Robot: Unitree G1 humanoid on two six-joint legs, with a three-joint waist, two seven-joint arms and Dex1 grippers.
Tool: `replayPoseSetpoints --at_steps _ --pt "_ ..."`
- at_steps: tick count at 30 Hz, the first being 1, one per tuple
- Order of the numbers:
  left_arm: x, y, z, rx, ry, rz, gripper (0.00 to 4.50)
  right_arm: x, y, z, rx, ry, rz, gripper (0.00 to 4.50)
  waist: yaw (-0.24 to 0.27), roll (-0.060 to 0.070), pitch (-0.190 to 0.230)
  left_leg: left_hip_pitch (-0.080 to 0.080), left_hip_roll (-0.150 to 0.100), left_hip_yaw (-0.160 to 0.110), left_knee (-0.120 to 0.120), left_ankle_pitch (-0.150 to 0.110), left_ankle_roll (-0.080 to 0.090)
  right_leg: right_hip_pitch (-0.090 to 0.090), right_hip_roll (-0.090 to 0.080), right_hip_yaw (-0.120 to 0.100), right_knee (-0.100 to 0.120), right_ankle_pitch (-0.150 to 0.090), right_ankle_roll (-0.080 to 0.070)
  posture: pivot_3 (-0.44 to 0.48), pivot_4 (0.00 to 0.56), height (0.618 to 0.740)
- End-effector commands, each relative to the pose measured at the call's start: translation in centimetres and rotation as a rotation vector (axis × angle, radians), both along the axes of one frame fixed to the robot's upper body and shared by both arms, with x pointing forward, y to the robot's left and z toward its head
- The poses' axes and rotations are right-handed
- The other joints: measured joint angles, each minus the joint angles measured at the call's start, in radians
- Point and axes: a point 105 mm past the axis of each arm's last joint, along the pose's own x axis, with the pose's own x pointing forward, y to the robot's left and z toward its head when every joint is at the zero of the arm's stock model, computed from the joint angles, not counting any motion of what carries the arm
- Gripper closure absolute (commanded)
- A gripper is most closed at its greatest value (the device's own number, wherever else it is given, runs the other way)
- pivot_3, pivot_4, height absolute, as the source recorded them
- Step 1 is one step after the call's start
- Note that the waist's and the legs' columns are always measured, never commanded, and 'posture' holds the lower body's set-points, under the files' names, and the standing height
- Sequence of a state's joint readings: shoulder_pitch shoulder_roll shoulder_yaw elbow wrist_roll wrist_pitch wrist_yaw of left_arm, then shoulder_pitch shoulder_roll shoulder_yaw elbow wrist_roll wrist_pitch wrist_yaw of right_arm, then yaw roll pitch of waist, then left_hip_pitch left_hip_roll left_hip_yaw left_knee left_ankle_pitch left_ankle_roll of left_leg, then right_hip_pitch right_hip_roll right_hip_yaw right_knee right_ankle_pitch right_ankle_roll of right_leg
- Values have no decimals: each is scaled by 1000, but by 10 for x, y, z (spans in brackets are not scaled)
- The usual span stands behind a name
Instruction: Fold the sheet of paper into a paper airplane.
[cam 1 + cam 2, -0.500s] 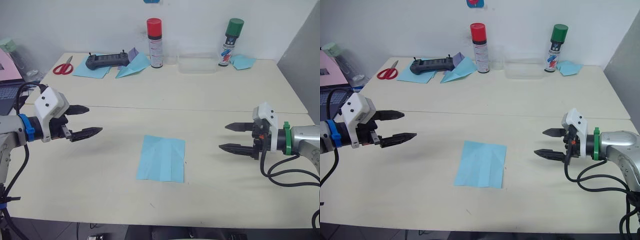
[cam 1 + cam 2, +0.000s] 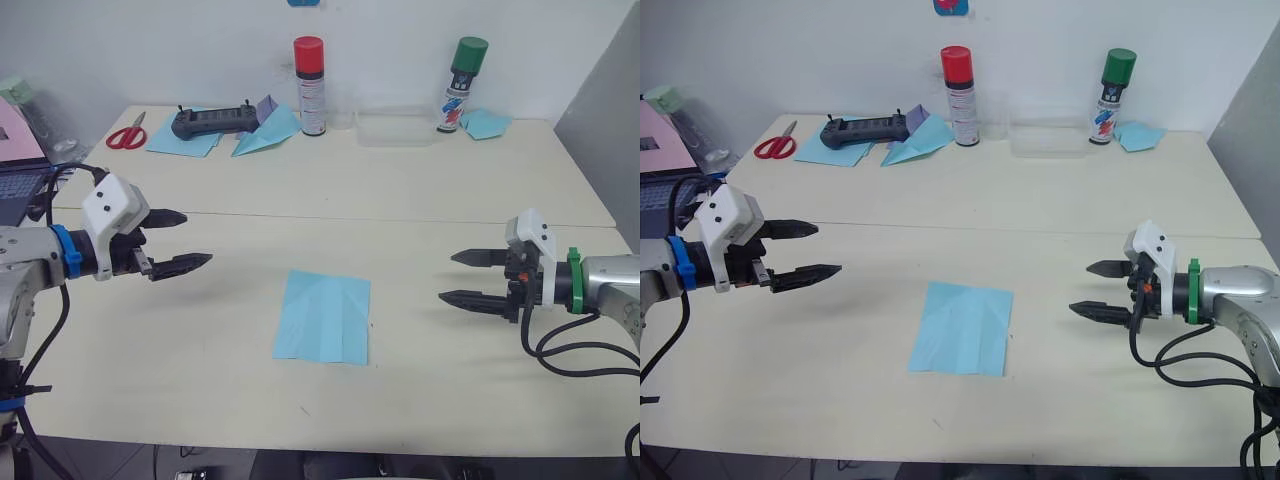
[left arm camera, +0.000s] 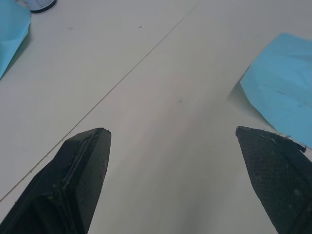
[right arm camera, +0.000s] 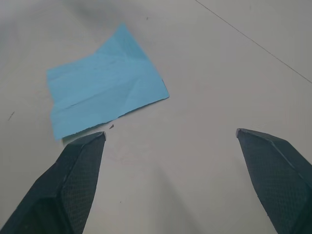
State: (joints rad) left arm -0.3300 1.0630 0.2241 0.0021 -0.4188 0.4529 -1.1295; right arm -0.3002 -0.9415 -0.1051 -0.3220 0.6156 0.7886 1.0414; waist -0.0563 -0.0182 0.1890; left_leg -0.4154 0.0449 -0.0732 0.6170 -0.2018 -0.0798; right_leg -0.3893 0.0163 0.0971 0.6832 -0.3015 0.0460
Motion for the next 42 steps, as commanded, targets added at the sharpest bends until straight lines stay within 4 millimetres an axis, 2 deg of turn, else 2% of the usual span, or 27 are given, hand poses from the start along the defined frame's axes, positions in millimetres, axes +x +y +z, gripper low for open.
replayPoseSetpoints --at_steps 1,6,8,10,13,16,17,19,25,27,36,41,42 --pt "2 -7 9 -27 -21 -16 0 -2 0 14 1 -54 3 17 0 0 0 0 0 0 0 0 0 0 0 0 0 0 0 0 150 740" --pt "5 -14 5 -55 -6 -14 0 -1 0 14 3 -55 1 17 0 0 0 0 0 0 3 0 0 0 0 0 1 0 0 0 150 740" --pt "2 -45 -5 -123 12 -98 0 -1 4 9 3 -48 6 17 0 0 0 0 0 0 4 0 0 0 0 0 2 0 0 0 150 740" --pt "0 -63 -10 -178 26 -133 0 -2 6 6 0 -45 11 17 4 0 0 -1 -1 0 7 0 0 1 0 0 4 0 0 0 150 740" --pt "-5 -98 -32 -219 72 -203 626 3 13 -1 3 -46 20 0 6 -1 0 -2 -1 -1 11 0 0 1 0 0 7 0 1 0 150 740" --pt "-10 -121 -50 -244 115 -238 1586 7 19 -5 8 -53 27 0 5 -1 0 0 -1 -1 12 0 0 2 0 1 9 0 1 0 150 740" --pt "-13 -125 -55 -245 129 -244 1875 8 21 -6 14 -54 29 0 3 -1 0 0 -1 -1 12 0 0 2 0 1 10 0 2 0 150 740" --pt "-18 -133 -76 -229 172 -246 2482 12 26 -9 23 -62 26 0 -2 -1 0 0 -1 0 13 0 0 1 1 2 11 0 2 0 150 740" --pt "-15 -135 -111 -191 212 -192 4371 18 35 -17 24 -77 24 0 0 -1 0 1 -1 -1 13 0 0 1 1 1 13 0 1 0 150 740" --pt "-14 -130 -127 -160 236 -161 4441 22 38 -22 24 -79 18 0 1 -1 0 1 -1 -1 13 0 0 1 1 2 13 0 2 0 150 740" --pt "-18 -122 -155 -130 323 -130 4441 42 45 -36 12 -94 -38 0 0 0 -2 3 -1 -1 13 0 0 3 1 2 13 0 2 0 150 740" --pt "-17 -125 -157 -144 332 -131 4441 56 45 -50 -49 -117 -62 0 0 0 -2 7 -1 0 13 0 0 6 1 3 13 0 2 0 150 740" --pt "-18 -126 -157 -147 330 -136 4480 58 47 -53 -48 -118 -65 180 -1 0 -2 7 -1 0 13 0 0 6 1 3 13 0 2 0 150 740"
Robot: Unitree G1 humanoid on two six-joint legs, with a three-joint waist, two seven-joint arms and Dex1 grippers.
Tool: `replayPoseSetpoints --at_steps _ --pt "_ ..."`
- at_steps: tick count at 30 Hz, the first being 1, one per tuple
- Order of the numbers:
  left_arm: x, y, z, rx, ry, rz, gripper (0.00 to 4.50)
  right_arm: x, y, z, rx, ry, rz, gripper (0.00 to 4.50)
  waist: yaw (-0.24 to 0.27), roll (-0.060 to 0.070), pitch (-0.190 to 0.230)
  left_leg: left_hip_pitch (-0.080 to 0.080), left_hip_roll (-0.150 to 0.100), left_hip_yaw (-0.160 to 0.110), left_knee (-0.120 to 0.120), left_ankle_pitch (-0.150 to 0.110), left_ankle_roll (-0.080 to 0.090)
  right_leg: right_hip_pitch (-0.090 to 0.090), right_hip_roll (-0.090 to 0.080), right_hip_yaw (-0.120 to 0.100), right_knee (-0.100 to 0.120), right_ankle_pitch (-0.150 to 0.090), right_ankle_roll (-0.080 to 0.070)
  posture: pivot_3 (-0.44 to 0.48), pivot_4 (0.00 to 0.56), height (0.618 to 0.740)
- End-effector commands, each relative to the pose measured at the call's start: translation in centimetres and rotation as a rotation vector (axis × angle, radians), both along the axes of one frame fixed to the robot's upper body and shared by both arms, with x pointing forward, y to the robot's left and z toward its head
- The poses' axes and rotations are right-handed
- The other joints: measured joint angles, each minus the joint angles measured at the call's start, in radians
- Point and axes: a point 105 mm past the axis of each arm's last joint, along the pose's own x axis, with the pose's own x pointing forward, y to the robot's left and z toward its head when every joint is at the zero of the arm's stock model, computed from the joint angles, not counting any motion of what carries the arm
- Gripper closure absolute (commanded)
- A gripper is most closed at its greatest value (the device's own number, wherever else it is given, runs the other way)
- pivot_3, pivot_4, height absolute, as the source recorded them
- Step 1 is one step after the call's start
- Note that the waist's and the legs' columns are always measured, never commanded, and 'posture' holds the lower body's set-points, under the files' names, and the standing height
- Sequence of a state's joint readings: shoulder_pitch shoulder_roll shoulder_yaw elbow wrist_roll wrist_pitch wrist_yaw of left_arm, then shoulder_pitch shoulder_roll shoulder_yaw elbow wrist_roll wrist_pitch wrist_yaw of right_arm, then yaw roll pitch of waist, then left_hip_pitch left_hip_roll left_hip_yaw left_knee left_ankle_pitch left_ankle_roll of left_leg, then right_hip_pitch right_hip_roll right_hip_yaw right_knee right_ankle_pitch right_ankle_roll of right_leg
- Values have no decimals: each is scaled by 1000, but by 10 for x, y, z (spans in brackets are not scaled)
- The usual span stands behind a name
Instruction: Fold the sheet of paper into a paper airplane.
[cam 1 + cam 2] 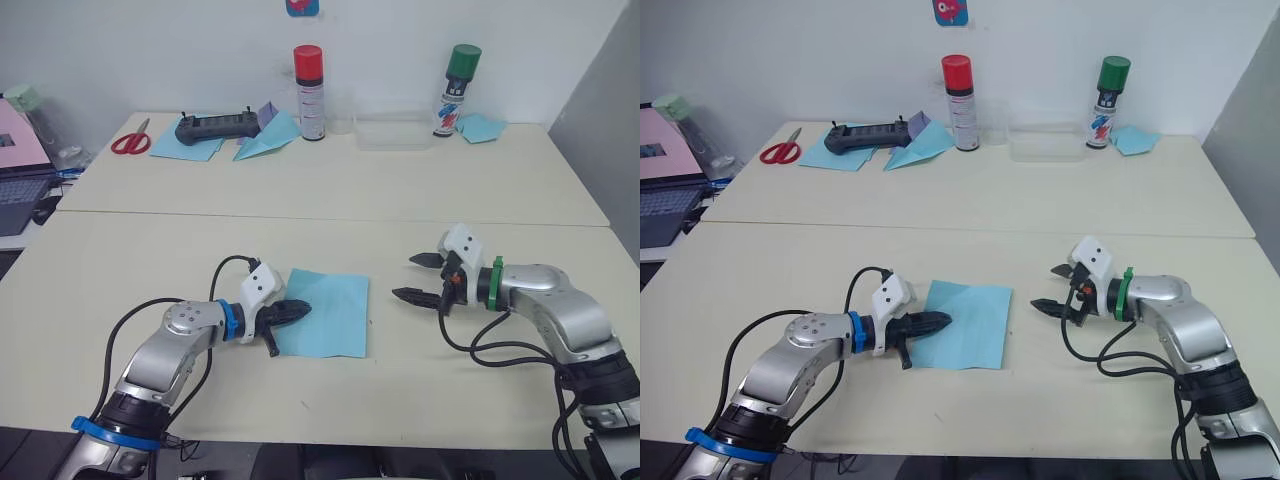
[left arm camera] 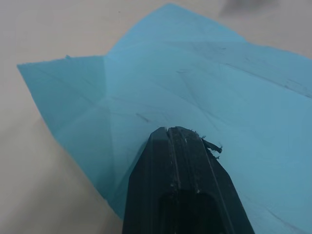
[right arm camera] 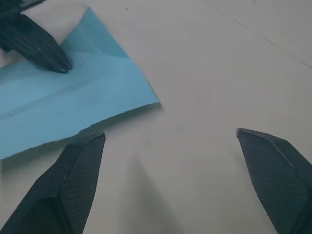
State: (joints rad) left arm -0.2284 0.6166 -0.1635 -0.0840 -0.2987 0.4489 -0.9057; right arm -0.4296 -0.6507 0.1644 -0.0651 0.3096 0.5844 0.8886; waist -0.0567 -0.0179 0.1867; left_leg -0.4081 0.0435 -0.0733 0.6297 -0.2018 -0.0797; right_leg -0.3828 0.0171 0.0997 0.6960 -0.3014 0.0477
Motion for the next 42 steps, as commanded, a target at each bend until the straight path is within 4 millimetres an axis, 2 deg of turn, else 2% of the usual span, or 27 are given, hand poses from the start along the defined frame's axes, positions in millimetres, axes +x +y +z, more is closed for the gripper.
replayPoseSetpoints --at_steps 1,2,8,12,13,21,24,30,36,42 --pt "-8 2 -24 42 84 7 4500 11 5 4 -7 -63 3 384 0 0 0 1 0 0 0 0 0 1 0 0 0 0 0 0 150 740" --pt "-8 1 -24 42 83 3 4500 12 8 2 -10 -65 9 601 0 0 0 1 0 0 0 0 0 1 0 0 0 0 0 0 150 740" --pt "-8 -3 -22 24 77 4 4500 15 19 -7 -36 -87 32 2810 1 0 0 6 0 0 -1 0 0 6 0 0 -1 0 0 0 150 740" --pt "-9 -4 -22 22 77 5 4500 -4 37 -19 -55 -37 154 4279 1 0 0 7 0 0 -1 0 0 8 0 0 -1 0 0 0 150 740" --pt "-9 -5 -23 23 76 5 4500 -10 39 -22 -65 -16 189 4477 1 0 0 8 0 0 -1 0 0 8 0 0 -1 -1 0 0 150 740" --pt "-14 -12 -23 12 84 -17 4500 -28 55 -29 -35 54 251 4477 2 0 0 8 0 0 -2 0 0 9 -1 0 -3 -1 0 0 150 740" --pt "-14 -12 -23 12 85 -17 4500 -28 62 -24 25 83 238 4477 2 0 0 8 0 0 -2 0 0 9 0 0 -4 -1 0 0 150 740" --pt "-14 -12 -23 13 84 -20 4500 -23 81 0 223 148 203 4477 2 0 0 7 0 0 -3 0 0 9 -1 0 -6 -1 0 0 150 740" --pt "-12 -11 -21 14 78 -13 4500 -21 97 3 251 145 213 4477 3 0 0 7 0 0 -5 0 0 9 -1 -1 -8 -1 0 0 150 740" --pt "-16 -4 -25 53 116 -21 4500 -12 117 -3 233 109 223 4477 2 0 0 7 0 0 -5 0 0 9 -1 -1 -8 -1 0 0 150 740"
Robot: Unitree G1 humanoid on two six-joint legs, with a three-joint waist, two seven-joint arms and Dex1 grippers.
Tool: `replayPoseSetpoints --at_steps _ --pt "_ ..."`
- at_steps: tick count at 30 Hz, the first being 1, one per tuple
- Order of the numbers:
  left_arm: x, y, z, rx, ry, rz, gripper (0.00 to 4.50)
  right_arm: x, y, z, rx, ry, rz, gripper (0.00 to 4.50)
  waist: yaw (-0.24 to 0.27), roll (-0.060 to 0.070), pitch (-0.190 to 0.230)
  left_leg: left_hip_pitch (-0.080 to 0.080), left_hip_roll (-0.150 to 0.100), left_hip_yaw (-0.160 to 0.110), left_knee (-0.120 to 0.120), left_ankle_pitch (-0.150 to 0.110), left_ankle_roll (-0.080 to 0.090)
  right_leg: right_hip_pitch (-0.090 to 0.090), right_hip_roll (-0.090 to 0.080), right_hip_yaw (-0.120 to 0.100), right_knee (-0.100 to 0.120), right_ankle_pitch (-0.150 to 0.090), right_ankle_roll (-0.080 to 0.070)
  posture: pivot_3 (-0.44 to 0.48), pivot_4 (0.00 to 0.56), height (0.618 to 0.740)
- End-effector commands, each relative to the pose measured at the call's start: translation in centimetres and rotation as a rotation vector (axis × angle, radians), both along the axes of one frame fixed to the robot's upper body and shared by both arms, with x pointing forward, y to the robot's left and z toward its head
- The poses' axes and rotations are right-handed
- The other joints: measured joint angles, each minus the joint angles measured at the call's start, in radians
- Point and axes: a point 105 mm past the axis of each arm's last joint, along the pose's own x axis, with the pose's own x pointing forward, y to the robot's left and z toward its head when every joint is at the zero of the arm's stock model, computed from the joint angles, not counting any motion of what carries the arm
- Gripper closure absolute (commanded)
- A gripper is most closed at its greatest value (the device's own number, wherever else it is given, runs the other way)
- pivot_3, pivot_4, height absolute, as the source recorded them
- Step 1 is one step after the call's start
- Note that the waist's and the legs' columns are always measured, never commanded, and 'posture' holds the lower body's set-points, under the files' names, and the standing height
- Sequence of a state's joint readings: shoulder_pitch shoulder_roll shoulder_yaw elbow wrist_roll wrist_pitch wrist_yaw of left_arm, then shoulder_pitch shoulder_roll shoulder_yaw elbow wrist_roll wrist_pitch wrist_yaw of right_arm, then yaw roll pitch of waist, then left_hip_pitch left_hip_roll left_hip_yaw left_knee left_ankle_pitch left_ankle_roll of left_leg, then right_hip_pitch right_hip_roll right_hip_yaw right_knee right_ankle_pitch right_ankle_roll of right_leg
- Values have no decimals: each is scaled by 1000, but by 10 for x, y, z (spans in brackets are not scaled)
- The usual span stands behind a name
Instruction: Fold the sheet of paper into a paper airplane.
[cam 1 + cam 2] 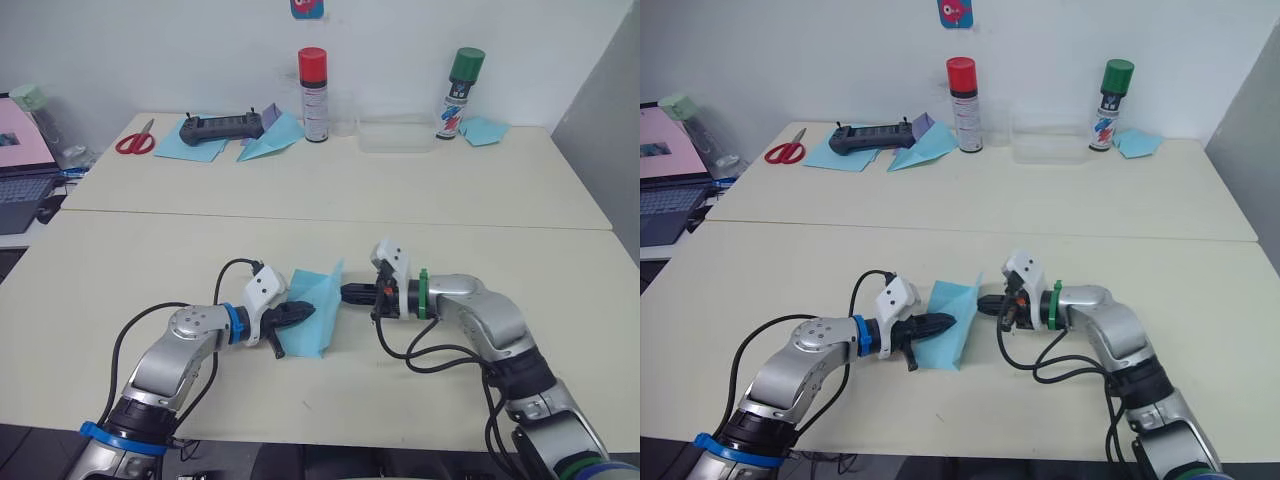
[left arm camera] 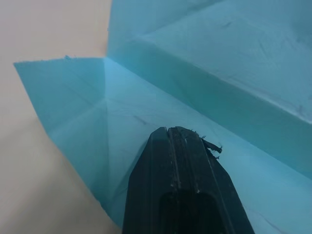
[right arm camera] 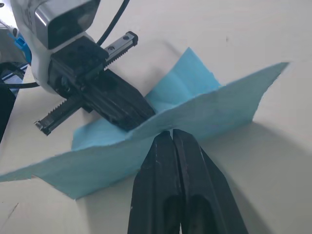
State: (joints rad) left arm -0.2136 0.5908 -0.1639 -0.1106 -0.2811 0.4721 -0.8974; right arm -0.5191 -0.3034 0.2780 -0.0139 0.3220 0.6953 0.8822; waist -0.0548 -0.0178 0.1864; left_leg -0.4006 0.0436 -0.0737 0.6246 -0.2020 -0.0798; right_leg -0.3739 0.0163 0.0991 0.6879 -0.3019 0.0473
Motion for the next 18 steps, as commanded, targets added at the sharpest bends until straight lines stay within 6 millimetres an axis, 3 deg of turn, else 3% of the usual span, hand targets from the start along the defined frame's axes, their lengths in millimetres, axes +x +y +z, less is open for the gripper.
replayPoseSetpoints --at_steps 1,10,18 --pt "-14 3 -24 67 118 -27 4500 4 12 4 15 -45 11 4477 -1 0 0 0 0 0 0 0 0 0 0 0 0 0 0 0 150 740" --pt "-10 27 -23 113 162 55 4500 10 28 -17 -68 -72 52 4477 -5 0 0 0 1 0 -9 0 0 -1 0 0 -6 0 0 0 150 740" --pt "-8 44 -6 91 154 98 4500 11 30 -43 -204 -93 94 4477 -32 0 -1 2 2 0 -13 0 0 -2 1 -1 -6 -1 -1 0 150 740"
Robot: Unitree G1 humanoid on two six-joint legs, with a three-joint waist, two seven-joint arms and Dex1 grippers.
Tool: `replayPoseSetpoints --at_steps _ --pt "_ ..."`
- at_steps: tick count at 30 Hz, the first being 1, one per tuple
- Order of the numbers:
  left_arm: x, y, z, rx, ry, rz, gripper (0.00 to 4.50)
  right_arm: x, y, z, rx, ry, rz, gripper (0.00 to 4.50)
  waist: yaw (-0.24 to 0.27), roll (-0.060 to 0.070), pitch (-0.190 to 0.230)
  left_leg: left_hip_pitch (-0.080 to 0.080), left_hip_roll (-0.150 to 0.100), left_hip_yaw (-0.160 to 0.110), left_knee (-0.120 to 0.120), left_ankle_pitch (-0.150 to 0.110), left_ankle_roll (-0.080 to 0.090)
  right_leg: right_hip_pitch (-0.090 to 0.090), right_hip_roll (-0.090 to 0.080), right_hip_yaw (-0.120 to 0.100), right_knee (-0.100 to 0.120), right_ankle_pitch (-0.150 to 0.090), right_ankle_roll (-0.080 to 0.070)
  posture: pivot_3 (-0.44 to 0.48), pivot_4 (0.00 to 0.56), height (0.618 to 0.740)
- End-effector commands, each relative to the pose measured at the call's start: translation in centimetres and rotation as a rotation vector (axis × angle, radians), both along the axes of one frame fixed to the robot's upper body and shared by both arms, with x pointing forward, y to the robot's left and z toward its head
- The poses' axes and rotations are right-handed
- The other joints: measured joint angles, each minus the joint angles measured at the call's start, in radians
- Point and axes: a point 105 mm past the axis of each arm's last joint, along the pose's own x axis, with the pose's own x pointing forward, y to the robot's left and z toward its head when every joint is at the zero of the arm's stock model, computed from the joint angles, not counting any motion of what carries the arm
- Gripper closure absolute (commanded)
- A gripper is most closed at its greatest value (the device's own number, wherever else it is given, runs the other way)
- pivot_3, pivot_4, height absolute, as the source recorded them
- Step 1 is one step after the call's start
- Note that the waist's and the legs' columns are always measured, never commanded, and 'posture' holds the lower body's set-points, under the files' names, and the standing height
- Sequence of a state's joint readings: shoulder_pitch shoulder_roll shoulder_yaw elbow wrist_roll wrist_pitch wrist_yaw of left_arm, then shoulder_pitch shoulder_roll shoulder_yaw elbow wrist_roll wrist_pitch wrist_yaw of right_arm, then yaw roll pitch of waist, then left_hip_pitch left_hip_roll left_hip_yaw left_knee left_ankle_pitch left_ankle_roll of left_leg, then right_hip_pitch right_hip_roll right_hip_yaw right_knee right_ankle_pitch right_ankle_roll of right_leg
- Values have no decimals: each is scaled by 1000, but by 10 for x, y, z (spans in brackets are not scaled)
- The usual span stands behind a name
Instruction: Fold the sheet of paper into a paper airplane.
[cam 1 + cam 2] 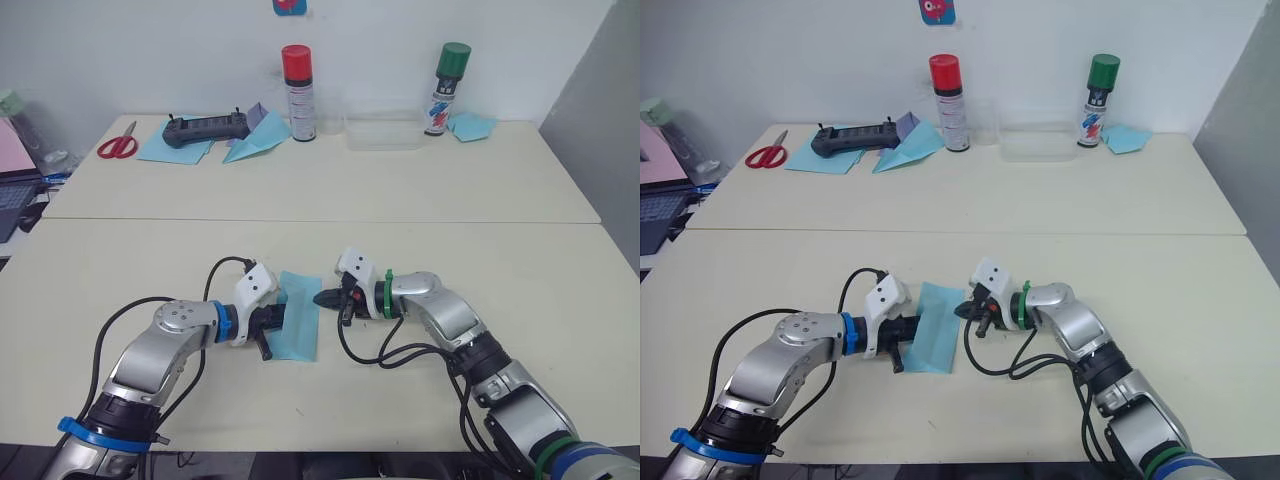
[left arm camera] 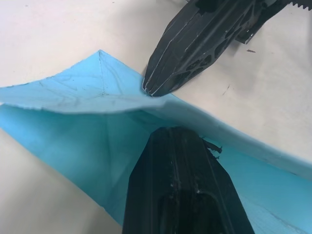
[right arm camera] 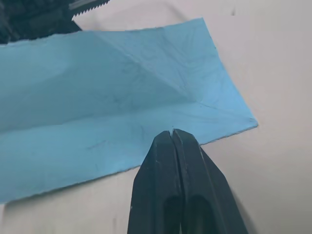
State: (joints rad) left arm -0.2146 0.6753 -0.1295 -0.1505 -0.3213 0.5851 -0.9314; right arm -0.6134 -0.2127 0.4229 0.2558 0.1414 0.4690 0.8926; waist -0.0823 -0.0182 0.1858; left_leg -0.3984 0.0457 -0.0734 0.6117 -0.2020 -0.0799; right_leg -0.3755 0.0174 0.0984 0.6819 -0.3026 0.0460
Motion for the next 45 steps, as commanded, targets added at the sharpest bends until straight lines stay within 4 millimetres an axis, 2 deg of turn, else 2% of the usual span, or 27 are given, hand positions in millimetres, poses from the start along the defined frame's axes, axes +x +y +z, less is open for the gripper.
replayPoseSetpoints --at_steps 1,6,10,12,16,21,23,27,33,40,45 --pt "-5 26 -10 46 84 79 4500 0 -2 -14 -65 0 9 4477 -6 0 0 0 0 0 0 0 0 0 0 0 0 0 0 0 150 740" --pt "-12 36 -4 66 82 74 4500 -2 -1 -19 -96 -16 24 4477 -8 0 0 1 0 0 -1 0 0 0 0 0 0 0 0 0 150 740" --pt "-9 54 21 71 24 107 4500 -1 -1 -20 -99 -19 23 4477 -8 0 0 1 1 0 -1 0 0 0 0 0 0 -1 -1 0 150 740" --pt "-10 56 33 73 6 98 4500 -1 -2 -20 -99 -20 23 4477 -8 0 0 1 1 0 -1 0 0 -1 0 0 0 -1 -1 0 150 740" --pt "-9 46 51 62 -42 58 4500 0 -3 -21 -103 -23 24 4477 -5 0 0 0 0 1 -1 0 0 -2 0 1 0 -1 -1 0 150 740" --pt "-4 20 66 -19 -93 25 4500 1 -3 -21 -106 -28 23 4477 -6 -1 0 0 0 1 -1 0 0 -2 0 0 0 -1 -1 0 150 740" --pt "-4 12 61 -13 -85 5 4500 1 -3 -21 -105 -30 23 4477 -6 -1 0 0 1 1 -1 0 0 -2 0 1 0 -1 -1 0 150 740" --pt "-7 1 36 38 -64 -32 4500 2 -2 -20 -104 -33 22 4477 -7 -1 0 0 1 1 -1 0 0 -2 0 1 0 -1 -1 0 150 740" --pt "-8 14 -1 149 -32 -33 4500 0 -4 -21 -94 -31 12 4477 -5 -1 -1 0 1 1 -1 0 0 -2 0 1 0 0 -2 0 150 740" --pt "-9 23 -13 185 -31 -34 4500 -1 5 -4 27 -65 31 4477 -5 -1 -1 0 0 1 -1 0 0 -2 0 1 0 -1 -2 0 150 740" --pt "-8 25 -13 168 -33 -14 4500 8 -2 -17 -45 -71 -26 4477 -6 -1 -1 0 1 1 -2 0 0 -2 0 1 0 -1 -2 0 150 740"
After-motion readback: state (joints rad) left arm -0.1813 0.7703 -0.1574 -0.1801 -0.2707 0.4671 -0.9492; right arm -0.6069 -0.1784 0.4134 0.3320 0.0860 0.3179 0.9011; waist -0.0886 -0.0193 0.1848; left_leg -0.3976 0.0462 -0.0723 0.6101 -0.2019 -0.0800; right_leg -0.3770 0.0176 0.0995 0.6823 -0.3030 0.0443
